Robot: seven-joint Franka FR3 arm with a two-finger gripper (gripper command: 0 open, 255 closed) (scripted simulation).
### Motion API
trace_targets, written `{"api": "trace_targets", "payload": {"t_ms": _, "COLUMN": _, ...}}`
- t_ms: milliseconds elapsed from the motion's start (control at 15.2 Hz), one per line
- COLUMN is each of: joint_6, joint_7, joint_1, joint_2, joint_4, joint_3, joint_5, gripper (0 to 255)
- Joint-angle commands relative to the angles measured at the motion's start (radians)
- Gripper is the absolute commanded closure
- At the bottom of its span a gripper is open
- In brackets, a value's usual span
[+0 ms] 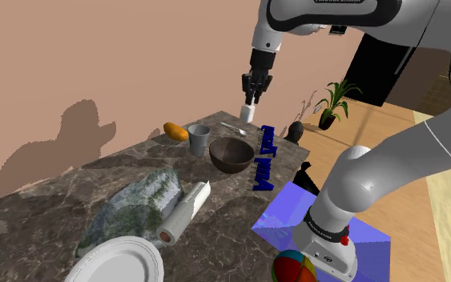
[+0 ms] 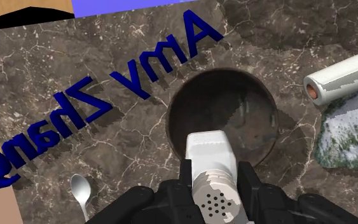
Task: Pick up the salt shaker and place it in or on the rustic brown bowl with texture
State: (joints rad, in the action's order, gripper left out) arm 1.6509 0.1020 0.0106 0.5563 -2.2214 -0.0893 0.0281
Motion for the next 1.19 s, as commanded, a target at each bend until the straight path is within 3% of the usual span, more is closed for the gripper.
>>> {"api": "trace_targets", "payload": {"t_ms": 0, "joint_6": 0.007, "joint_7": 0.046, "joint_1": 0.017, "joint_2": -0.018, "joint_4": 0.014, "joint_3": 0.035, "joint_5": 0.021, "gripper": 255}}
{"api": "trace_targets", "payload": {"t_ms": 132, "joint_6": 0.006, "joint_7": 0.082, "joint_1": 0.030, "joint_2": -0.033, "joint_4": 0.032, "joint_3": 0.064, "joint_5": 0.036, "gripper": 255}}
{"api": "trace_targets", "payload": {"t_ms": 1122, "joint_6": 0.206, "joint_7": 0.069, "joint_1": 0.030, "joint_2": -0.029, "joint_4": -0.173, "joint_3": 0.064, "joint_5": 0.039, "gripper": 255}}
